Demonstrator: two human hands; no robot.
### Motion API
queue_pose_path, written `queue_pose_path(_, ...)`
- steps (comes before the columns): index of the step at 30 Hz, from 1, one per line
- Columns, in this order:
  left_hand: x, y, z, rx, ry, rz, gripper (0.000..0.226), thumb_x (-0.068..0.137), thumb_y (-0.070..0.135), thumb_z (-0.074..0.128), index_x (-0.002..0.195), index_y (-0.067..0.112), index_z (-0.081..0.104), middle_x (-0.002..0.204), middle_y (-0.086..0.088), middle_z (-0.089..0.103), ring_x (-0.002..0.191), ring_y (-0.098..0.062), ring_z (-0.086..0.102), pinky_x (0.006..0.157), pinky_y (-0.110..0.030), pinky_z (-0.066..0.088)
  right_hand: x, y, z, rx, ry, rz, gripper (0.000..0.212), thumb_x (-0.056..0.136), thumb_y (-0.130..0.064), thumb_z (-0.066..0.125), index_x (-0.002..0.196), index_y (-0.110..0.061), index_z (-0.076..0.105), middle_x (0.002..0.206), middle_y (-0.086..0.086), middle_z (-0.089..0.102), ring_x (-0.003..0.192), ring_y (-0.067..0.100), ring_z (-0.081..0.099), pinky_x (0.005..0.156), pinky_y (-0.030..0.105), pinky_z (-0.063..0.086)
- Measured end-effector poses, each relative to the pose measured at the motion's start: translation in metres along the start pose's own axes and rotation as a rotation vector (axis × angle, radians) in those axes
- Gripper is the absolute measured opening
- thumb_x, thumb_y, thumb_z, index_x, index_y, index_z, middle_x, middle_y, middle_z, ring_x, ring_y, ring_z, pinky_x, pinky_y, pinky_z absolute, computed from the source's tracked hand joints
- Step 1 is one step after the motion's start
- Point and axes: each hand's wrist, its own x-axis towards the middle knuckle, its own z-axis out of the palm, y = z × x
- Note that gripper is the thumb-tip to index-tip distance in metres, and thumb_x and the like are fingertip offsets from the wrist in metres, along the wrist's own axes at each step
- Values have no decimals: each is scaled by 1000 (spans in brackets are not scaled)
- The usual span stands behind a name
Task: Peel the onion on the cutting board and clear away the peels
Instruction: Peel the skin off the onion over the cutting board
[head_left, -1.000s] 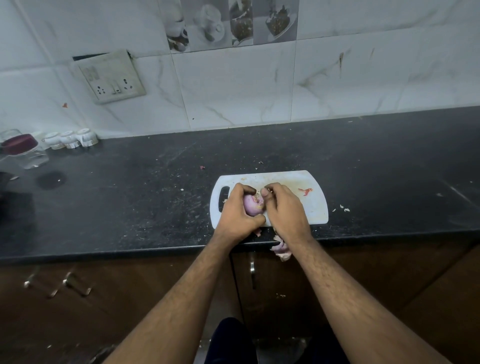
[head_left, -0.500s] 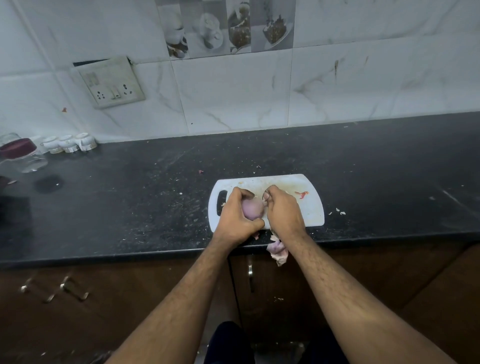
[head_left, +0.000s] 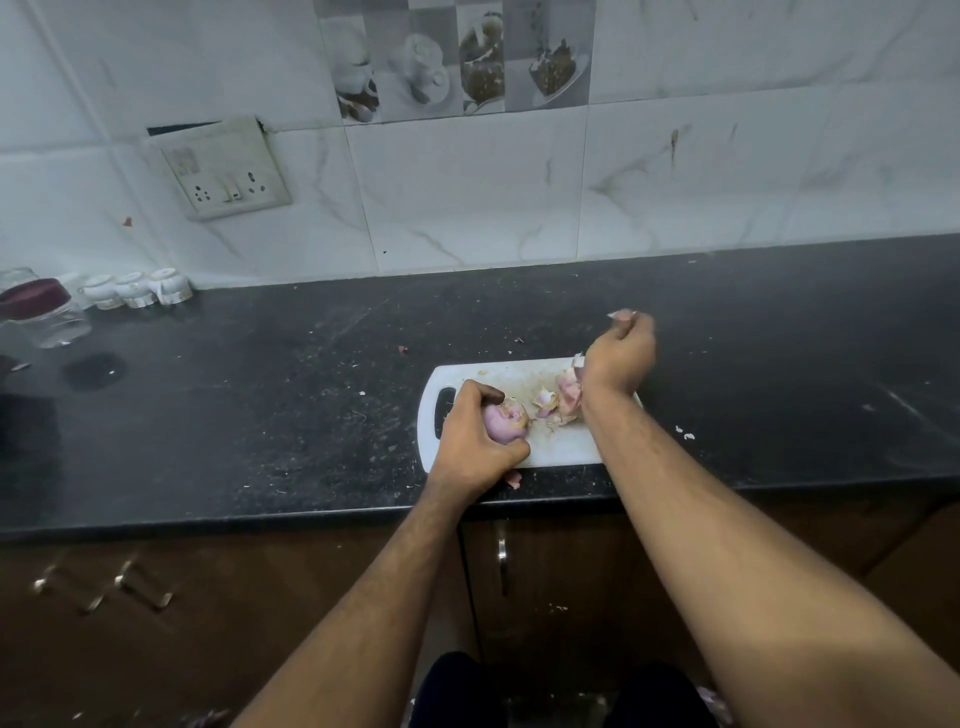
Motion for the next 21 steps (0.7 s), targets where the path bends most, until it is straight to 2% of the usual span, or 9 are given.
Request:
queue_pose_path(1, 1, 1, 0, 4, 10, 5, 55, 71, 7, 82, 114, 18, 50, 112, -1, 59, 90, -8, 68, 62, -23, 61, 1, 0, 1, -23, 9, -27, 22, 104, -7, 40, 103, -5, 62, 98, 7, 64, 87, 20, 58, 73, 29, 44)
queue_pose_path(3, 1, 1, 1, 20, 6, 9, 55, 72, 4, 82, 116, 15, 50, 111, 0, 60, 92, 4, 65, 66, -11, 54, -1, 13, 3, -165, -142, -61, 26, 100, -1, 39, 107, -5, 64, 110, 11, 64, 93, 21, 59, 75, 22, 39)
queue_pose_path(6, 1, 1, 2, 29, -10, 14, 54, 75, 0, 80, 118, 9, 48, 111, -2, 58, 82, 16, 62, 62, -7, 51, -9, 35, -1, -422, -440, -163, 35, 94, 2, 46, 112, -13, 71, 120, 7, 65, 107, 22, 64, 89, 26, 46)
queue_pose_path(8, 1, 1, 2, 36, -14, 26, 53, 77, -1, 79, 119, 7, 48, 110, -4, 58, 77, 17, 62, 60, -6, 50, -12, 36, -7, -428, -536, -229, 39, 90, 4, 47, 109, -16, 73, 117, 1, 68, 108, 17, 65, 93, 23, 47)
queue_pose_path(12, 0, 1, 3, 52, -17, 32, 52, 78, -2, 79, 119, 4, 47, 109, -5, 57, 74, 17, 63, 57, -6, 50, -11, 23, -22, -372, -543, -328, 31, 91, -11, 48, 96, -28, 73, 92, -15, 74, 96, 10, 68, 97, 43, 53)
queue_pose_path(14, 0, 1, 4, 51, -16, 38, 51, 79, -4, 78, 119, 3, 47, 109, -5, 56, 73, 17, 63, 57, -6, 50, -18, 13, -32, -407, -560, -436, 28, 96, -17, 48, 103, -31, 71, 92, -16, 73, 102, 13, 63, 100, 47, 47)
queue_pose_path(16, 1, 1, 5, 49, -22, 37, 51, 79, -6, 77, 120, 1, 46, 108, -5, 55, 69, 17, 63, 56, -6, 49, -32, 9, -45, -444, -569, -593, 25, 99, -18, 51, 113, -28, 70, 103, -13, 71, 106, 15, 59, 98, 45, 46)
queue_pose_path(18, 1, -2, 6, 62, -6, 55, 51, 78, -8, 76, 119, 1, 46, 108, -7, 54, 72, 16, 63, 57, -6, 49, -50, 13, -57, -410, -581, -724, 22, 99, -17, 57, 116, -23, 70, 109, -9, 64, 102, 14, 58, 87, 35, 48)
queue_pose_path(21, 2, -5, 6, 94, 41, 101, 54, 77, -4, 78, 121, 3, 48, 114, -9, 54, 87, 14, 60, 62, -4, 49, -74, 24, -65, -371, -690, -621, 22, 96, -25, 67, 117, -18, 70, 106, -9, 62, 90, 9, 61, 81, 28, 51)
